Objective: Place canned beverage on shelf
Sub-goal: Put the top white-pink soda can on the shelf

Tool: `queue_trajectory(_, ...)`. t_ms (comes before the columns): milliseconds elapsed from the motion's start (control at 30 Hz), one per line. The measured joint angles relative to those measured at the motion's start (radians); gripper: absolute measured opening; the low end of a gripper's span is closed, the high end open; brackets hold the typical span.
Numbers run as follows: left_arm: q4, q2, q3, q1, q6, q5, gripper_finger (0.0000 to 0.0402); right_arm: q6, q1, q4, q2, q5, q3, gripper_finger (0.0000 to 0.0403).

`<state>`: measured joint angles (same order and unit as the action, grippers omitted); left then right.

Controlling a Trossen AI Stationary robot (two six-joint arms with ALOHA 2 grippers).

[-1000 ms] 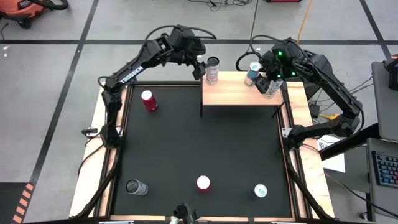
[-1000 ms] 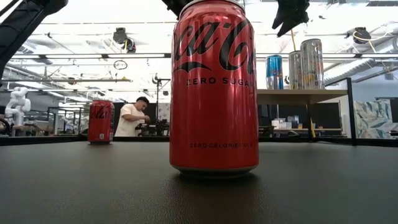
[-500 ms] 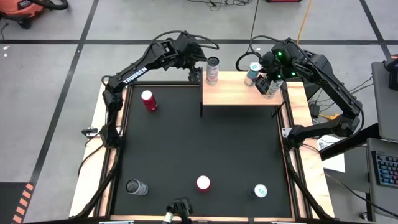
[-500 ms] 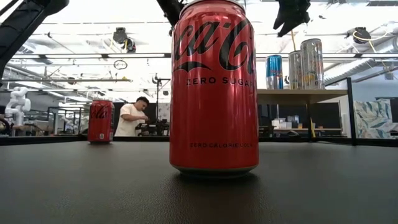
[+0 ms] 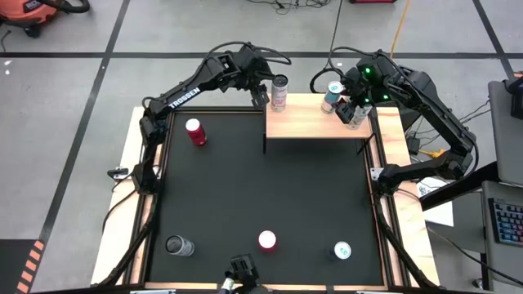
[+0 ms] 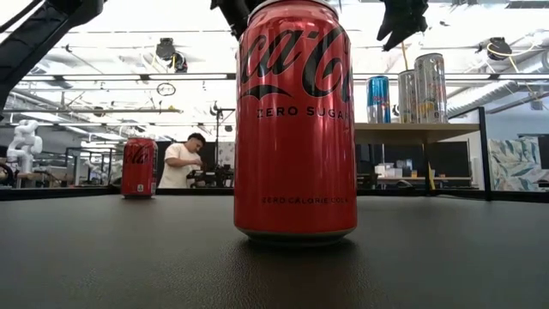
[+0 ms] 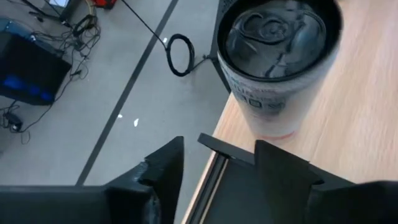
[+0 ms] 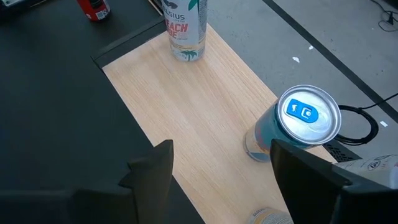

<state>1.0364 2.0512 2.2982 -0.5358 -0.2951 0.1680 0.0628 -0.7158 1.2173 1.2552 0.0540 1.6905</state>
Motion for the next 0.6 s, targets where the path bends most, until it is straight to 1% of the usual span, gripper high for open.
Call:
queue_trajectory(100,-0.02,0.003,0.0,-0.001,0.01,0.001,0.0168,0.001,0.0,0.0,0.0,0.0,0.0,0.0251)
queue_trajectory(233,-0.05,0.012,0.0,-0.002,0.01,0.002,0.0155,0.001,0.0,0.0,0.0,0.0,0.0,0.0251)
queue_trajectory(600,-0.1,0.044,0.0,-0.001,0.028,-0.008,0.0152,0.003,0.0,-0.001,0.0,0.0,0.0,0.0251)
